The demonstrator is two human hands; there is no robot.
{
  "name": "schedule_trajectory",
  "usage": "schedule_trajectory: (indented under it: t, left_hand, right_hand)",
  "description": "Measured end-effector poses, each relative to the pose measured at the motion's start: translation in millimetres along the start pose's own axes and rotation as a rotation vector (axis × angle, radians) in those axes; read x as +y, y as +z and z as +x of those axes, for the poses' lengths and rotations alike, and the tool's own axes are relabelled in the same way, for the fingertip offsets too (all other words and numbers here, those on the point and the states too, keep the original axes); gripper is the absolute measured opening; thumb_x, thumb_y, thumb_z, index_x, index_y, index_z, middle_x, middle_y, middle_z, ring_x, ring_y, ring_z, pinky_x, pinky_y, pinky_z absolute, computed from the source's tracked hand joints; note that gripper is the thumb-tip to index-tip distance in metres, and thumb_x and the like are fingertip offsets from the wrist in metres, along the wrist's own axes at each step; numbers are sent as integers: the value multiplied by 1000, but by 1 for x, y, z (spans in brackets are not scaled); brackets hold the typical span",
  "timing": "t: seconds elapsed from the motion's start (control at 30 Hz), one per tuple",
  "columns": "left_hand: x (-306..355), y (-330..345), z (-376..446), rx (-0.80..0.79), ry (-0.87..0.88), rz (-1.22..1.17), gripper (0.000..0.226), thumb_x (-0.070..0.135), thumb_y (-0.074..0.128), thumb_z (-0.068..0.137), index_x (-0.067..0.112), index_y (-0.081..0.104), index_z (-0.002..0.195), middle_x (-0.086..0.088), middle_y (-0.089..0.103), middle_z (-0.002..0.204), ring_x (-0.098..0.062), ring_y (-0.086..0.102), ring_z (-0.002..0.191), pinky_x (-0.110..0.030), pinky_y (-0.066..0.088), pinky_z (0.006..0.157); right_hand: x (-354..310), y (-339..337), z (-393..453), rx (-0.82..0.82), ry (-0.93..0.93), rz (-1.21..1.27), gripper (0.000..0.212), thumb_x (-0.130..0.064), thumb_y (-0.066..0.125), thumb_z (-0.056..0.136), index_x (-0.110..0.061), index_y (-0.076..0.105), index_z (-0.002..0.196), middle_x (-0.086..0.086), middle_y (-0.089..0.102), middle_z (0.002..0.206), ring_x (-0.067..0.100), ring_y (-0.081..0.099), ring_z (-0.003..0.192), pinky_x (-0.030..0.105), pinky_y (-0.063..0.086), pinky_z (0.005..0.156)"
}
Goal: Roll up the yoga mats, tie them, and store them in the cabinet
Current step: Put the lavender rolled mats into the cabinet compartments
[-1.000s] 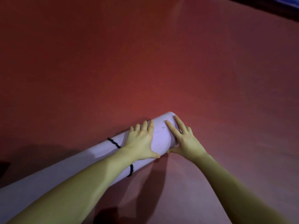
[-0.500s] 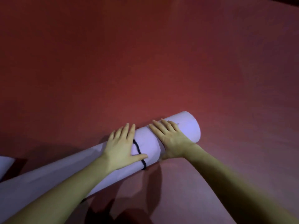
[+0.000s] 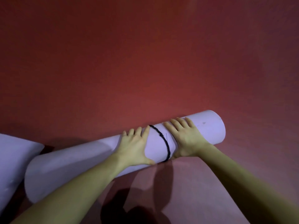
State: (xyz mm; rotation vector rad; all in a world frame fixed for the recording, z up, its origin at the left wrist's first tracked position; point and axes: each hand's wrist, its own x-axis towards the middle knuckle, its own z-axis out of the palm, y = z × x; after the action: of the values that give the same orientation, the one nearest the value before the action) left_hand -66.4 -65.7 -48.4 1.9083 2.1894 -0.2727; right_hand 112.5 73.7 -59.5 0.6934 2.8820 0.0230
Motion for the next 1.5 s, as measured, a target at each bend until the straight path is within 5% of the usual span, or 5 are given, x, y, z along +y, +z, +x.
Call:
schedule_trajectory:
  t: [0.3, 0.43, 0.73, 1.3, 1.5]
  left_hand:
    - [13, -6, 51, 112, 278, 106, 132, 84, 63, 44, 11, 29, 148, -19, 47, 137, -37, 51, 111, -49, 42, 92]
    - [8, -7, 51, -47, 185, 166, 140, 81, 63, 53, 17, -17, 149, -25, -4, 156, -43, 5, 143, -62, 8, 110]
    - [-7, -46, 40, 52, 198, 142, 132, 79, 73, 29, 12, 45, 140, -18, 58, 119, -35, 57, 97, -50, 48, 84]
    - [-72, -500, -88, 166, 191, 157, 130, 76, 76, 27, 15, 47, 138, -19, 57, 124, -37, 56, 102, -54, 44, 87]
    - [-90, -646, -130, 182, 190, 145, 122, 72, 68, 60, 22, 5, 152, -14, 24, 150, -34, 31, 130, -51, 21, 107]
  right_hand:
    - [20, 12, -31, -8, 227, -35, 125, -84, 63, 33, -5, 42, 127, 22, 56, 119, 41, 56, 109, 65, 37, 96]
    - [21, 15, -28, -63, 227, -30, 127, -83, 61, 33, -3, 42, 130, 26, 54, 130, 45, 55, 115, 68, 40, 88]
    - [18, -28, -28, 7, 229, 18, 124, -77, 71, 37, -6, 36, 132, 19, 56, 124, 40, 56, 111, 63, 39, 89]
    - [13, -500, -55, 90, 267, -4, 122, -79, 62, 42, -6, 34, 136, 20, 55, 127, 41, 54, 114, 67, 35, 95]
    - [10, -653, -51, 116, 270, -60, 130, -75, 75, 33, -7, 34, 135, 19, 55, 127, 41, 54, 114, 67, 36, 93]
